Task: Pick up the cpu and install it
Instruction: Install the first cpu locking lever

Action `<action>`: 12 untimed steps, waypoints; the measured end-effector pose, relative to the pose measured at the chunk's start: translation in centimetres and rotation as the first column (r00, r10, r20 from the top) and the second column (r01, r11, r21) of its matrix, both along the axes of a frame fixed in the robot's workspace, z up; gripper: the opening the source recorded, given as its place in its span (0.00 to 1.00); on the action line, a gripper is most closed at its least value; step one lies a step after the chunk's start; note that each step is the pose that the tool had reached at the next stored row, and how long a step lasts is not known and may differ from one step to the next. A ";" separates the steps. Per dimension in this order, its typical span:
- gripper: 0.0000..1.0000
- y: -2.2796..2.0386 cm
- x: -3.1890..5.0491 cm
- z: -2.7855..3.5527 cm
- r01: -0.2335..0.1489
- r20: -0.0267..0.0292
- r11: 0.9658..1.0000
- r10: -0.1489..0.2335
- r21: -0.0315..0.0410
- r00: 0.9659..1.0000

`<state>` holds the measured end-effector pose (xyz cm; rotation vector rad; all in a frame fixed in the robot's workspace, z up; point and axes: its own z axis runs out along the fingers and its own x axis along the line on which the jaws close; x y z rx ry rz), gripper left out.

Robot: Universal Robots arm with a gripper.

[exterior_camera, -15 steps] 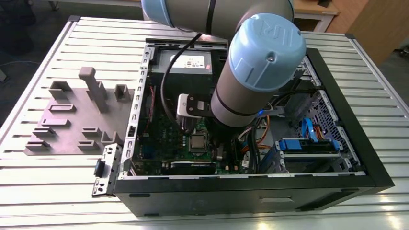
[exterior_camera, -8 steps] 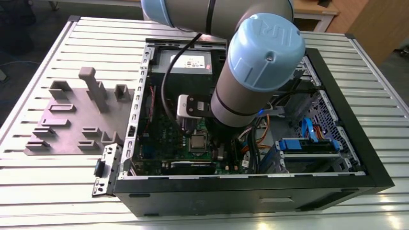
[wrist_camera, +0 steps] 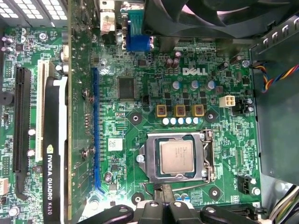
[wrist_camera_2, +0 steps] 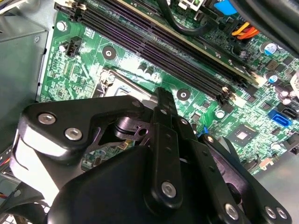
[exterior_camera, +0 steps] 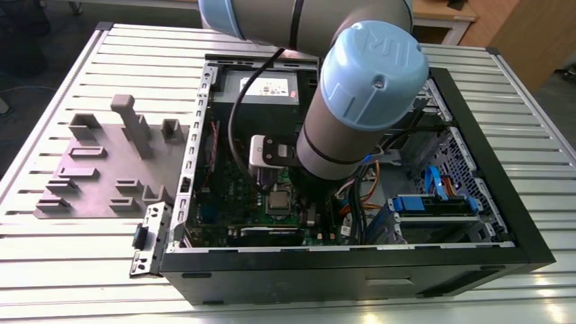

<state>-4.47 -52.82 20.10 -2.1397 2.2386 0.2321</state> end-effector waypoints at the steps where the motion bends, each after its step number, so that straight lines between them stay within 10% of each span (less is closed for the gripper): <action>1: 0.11 0.00 0.00 -0.02 -0.001 0.000 1.000 0.001 0.000 1.000; 12: 0.11 0.00 0.02 -0.57 -0.003 0.000 1.000 0.003 0.000 1.000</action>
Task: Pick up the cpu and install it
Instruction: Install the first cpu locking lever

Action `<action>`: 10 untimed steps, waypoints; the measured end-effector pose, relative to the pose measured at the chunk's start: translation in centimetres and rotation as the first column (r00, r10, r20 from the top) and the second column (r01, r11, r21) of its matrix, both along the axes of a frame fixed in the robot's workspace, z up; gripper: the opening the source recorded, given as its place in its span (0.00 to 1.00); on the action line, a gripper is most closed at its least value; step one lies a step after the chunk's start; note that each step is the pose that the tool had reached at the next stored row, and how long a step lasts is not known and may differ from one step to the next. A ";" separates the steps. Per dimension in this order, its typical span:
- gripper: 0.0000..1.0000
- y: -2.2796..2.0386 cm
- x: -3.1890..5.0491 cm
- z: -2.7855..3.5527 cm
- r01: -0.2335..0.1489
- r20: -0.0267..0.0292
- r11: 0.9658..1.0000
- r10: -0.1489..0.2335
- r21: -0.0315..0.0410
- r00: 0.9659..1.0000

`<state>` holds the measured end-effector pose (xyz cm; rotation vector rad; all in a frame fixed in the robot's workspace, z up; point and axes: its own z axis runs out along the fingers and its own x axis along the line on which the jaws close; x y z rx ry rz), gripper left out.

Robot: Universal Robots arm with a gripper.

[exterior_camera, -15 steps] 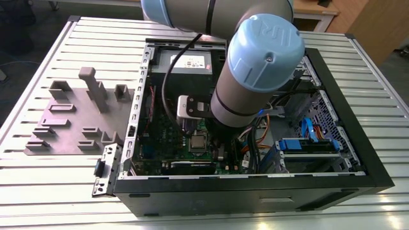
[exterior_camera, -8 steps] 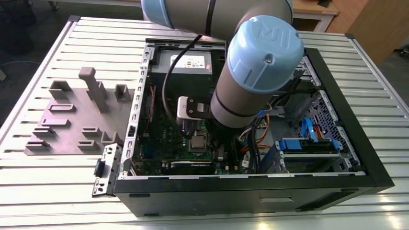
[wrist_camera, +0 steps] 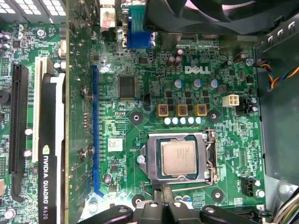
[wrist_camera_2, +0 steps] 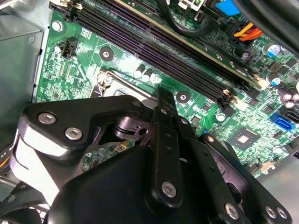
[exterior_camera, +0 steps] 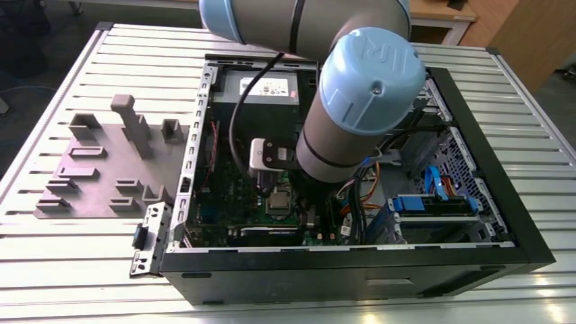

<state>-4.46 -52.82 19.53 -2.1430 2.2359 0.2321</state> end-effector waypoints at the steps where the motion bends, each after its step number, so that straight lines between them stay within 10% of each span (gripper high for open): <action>1: 0.11 0.00 0.01 -0.03 0.000 0.000 1.000 0.000 0.000 1.000; 10: 0.11 -0.01 0.12 -0.52 0.000 0.000 1.000 0.000 -0.001 1.000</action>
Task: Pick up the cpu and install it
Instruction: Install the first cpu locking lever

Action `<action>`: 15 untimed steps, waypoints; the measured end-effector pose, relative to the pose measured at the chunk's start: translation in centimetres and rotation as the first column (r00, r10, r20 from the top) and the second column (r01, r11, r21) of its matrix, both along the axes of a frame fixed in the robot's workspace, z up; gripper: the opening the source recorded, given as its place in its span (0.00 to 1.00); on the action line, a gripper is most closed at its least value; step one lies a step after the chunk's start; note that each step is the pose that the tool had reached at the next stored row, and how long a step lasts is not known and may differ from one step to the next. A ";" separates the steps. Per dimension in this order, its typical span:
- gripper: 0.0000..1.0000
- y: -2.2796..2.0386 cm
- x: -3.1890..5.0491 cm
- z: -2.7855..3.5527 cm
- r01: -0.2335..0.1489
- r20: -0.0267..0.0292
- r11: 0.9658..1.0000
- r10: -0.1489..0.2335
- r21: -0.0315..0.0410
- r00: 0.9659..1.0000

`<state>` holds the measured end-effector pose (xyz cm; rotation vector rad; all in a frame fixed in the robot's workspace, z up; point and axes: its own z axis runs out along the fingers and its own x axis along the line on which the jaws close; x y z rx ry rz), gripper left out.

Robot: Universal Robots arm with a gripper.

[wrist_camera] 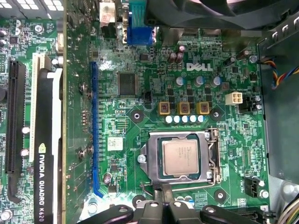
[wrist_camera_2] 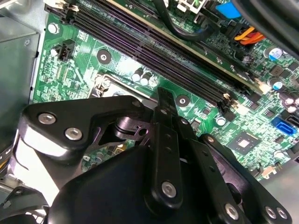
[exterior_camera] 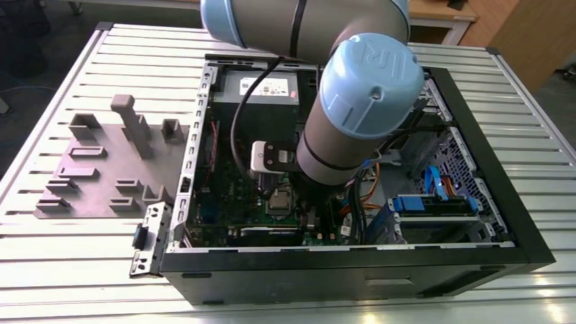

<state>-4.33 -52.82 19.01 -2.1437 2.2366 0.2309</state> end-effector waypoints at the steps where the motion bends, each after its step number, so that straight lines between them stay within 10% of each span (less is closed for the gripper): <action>1: 0.11 0.00 0.02 -0.04 0.000 0.000 1.000 0.000 0.000 1.000; 15: 0.11 0.01 0.39 -0.13 0.000 0.000 1.000 0.000 0.000 1.000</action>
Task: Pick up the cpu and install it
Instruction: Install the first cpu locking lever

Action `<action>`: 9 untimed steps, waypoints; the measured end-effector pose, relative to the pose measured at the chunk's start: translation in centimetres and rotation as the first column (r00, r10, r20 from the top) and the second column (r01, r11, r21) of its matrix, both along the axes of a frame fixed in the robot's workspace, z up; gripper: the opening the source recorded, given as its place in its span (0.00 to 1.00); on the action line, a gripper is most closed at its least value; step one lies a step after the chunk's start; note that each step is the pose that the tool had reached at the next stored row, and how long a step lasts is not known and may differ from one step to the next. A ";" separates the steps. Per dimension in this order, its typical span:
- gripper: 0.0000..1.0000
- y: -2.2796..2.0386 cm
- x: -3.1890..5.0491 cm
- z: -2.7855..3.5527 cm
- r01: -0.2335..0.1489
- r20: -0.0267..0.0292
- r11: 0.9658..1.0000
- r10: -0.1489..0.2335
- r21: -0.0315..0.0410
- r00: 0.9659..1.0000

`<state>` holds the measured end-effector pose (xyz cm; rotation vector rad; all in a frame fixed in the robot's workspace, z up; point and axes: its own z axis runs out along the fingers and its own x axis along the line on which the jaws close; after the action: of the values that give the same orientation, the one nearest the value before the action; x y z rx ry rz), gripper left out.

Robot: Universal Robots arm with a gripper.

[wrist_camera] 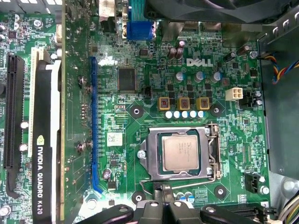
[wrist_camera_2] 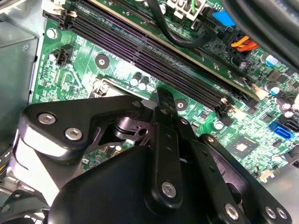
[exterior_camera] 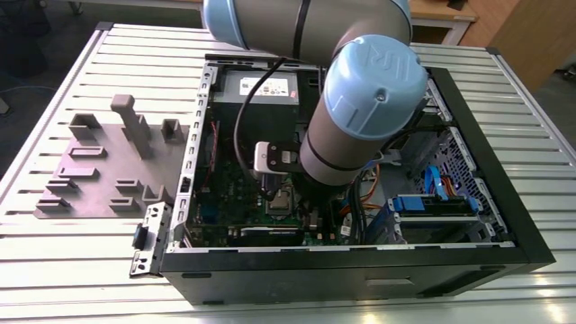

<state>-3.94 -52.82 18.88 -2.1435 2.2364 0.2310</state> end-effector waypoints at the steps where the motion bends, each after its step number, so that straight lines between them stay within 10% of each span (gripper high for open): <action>1: 0.11 0.00 0.02 0.00 0.000 0.000 1.000 0.000 0.000 1.000; 9: 0.11 0.00 0.11 -0.06 0.000 0.000 1.000 0.000 0.000 1.000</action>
<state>-3.84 -52.81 18.82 -2.1434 2.2363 0.2311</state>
